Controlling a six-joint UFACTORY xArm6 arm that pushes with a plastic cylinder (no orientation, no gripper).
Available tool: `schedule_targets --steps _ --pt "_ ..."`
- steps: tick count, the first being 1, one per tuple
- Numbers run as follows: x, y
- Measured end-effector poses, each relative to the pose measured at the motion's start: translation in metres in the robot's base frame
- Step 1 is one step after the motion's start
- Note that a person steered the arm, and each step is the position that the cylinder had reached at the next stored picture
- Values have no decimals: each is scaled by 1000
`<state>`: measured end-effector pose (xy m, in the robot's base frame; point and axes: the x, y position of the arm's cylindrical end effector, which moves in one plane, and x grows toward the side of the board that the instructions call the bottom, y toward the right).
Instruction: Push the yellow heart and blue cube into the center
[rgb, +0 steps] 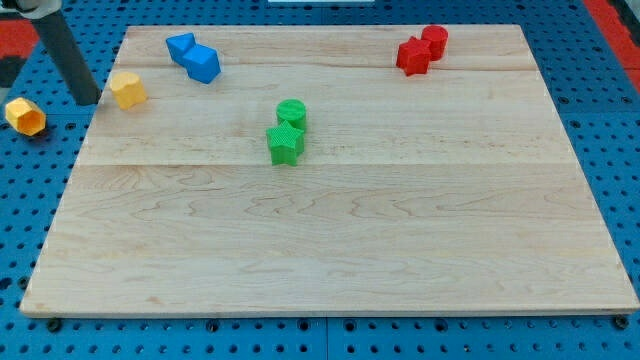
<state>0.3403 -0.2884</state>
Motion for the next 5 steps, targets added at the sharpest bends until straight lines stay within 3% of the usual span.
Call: schedule_targets --steps 1,2,4,5 --pt "3 37" --pt "-38 8" --pt "79 160" --pt "68 70"
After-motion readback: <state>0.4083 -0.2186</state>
